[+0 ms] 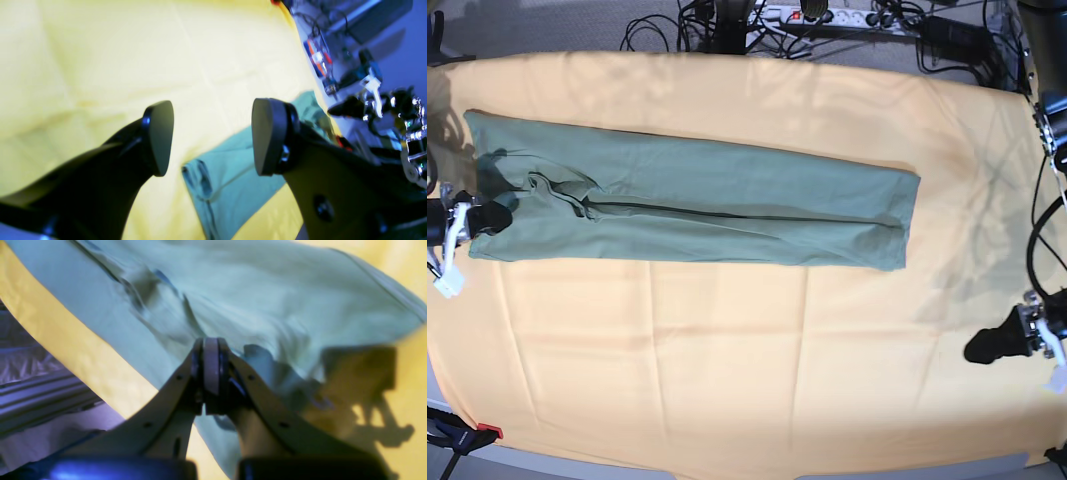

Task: Fold the T-shirt properly
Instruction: 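Open both grippers and withdraw them from the folded shirt, then move both grippers to the ends of the folded shirt strip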

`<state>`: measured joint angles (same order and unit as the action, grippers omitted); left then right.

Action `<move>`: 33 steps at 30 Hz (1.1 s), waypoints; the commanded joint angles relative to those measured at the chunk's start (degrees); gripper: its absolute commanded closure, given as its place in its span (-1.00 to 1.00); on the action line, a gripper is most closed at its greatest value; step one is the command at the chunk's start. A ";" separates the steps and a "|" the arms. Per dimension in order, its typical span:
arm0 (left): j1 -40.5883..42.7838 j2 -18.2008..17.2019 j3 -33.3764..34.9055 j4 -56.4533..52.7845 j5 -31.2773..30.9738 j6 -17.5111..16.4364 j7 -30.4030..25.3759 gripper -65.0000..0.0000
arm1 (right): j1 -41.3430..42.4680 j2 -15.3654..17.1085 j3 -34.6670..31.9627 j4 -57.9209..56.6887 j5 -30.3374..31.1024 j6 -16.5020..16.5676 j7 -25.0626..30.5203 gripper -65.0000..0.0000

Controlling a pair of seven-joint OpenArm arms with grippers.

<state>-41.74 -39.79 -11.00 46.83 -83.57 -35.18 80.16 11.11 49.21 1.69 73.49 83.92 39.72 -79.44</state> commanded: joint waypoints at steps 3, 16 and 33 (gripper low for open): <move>-1.31 -3.21 -2.27 0.68 -1.43 -0.28 -0.28 -0.20 | 1.11 -0.92 0.61 0.61 -1.95 0.28 4.61 1.00; 10.97 -5.92 -3.19 0.68 -1.43 -0.35 -0.16 -0.20 | -5.18 -8.31 0.61 0.59 -27.82 0.28 17.84 1.00; 21.29 3.13 -3.15 0.68 -1.43 -0.04 -0.16 -0.20 | -7.61 -9.84 0.66 0.61 -28.70 -0.26 19.45 1.00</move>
<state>-19.35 -35.86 -13.85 46.74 -84.03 -35.00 79.94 3.16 38.85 2.39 73.87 56.36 39.70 -59.31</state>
